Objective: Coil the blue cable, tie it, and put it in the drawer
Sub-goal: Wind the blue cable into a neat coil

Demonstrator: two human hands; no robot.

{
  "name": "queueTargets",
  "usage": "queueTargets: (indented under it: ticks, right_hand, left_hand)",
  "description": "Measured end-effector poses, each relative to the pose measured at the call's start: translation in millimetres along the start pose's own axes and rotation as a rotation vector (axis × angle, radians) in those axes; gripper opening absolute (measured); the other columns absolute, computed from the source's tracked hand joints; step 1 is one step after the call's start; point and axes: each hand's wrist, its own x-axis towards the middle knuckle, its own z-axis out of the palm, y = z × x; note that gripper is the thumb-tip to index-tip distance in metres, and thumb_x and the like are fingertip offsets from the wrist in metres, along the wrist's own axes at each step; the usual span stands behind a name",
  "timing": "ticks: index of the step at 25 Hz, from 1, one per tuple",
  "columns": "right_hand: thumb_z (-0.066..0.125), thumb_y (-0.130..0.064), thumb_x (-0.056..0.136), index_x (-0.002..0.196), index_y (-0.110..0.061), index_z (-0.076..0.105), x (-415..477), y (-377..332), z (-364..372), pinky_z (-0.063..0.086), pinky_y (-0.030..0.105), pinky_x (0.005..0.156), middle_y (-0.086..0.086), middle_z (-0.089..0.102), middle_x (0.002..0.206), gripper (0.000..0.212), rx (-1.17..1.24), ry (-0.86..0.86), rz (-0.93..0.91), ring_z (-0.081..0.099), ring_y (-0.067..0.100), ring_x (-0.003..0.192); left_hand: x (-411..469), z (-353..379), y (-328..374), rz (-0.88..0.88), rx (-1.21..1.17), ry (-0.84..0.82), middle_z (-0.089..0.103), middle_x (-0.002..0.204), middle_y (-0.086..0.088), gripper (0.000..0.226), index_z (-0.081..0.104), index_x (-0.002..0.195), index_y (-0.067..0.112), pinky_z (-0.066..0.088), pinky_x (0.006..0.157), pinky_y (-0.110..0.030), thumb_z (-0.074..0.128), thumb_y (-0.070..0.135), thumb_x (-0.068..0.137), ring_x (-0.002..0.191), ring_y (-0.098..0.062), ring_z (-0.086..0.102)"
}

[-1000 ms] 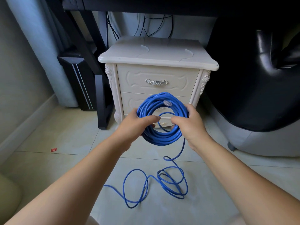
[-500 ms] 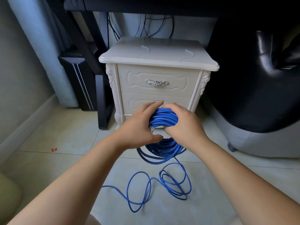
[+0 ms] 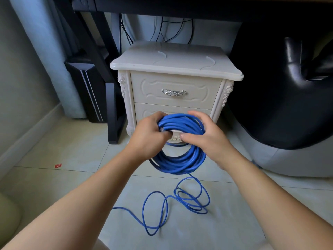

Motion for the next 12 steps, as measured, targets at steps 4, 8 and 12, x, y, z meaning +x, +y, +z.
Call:
queueTargets:
  ticks: [4, 8, 12]
  right_hand:
    - [0.076, -0.026, 0.068, 0.114, -0.023, 0.059, -1, 5, 0, 0.054, 0.041, 0.088, 0.017, 0.069, 0.111, 0.049, 0.362, -0.127, 0.137, 0.069, 0.027, 0.098]
    - [0.077, -0.023, 0.068, 0.119, -0.018, 0.055, -1, 8, 13, 0.052, 0.045, 0.093, 0.016, 0.068, 0.107, 0.056, 0.444, -0.104, 0.147, 0.069, 0.022, 0.091]
    - [0.075, -0.015, 0.066, 0.105, -0.015, 0.06, 2, 5, 20, 0.051, 0.04, 0.088, 0.002, 0.063, 0.079, 0.042, 0.594, -0.059, 0.1, 0.063, 0.021, 0.081]
  left_hand:
    - [5, -3, 1, -0.22, -0.336, 0.163, 0.054, 0.056, 0.002, 0.019, 0.065, 0.091, 0.016, 0.044, 0.061, -0.031, 0.065, 0.001, 0.08, 0.05, -0.013, 0.051]
    - [2, 0, 2, -0.266, -0.404, 0.257, 0.054, 0.057, 0.001, 0.015, 0.063, 0.084, 0.019, 0.043, 0.058, -0.028, 0.063, 0.005, 0.08, 0.05, -0.014, 0.05]
    - [3, 2, 0, -0.343, -0.565, 0.249, 0.052, 0.057, -0.003, 0.012, 0.061, 0.087, 0.014, 0.045, 0.066, -0.035, 0.061, 0.002, 0.082, 0.053, -0.017, 0.051]
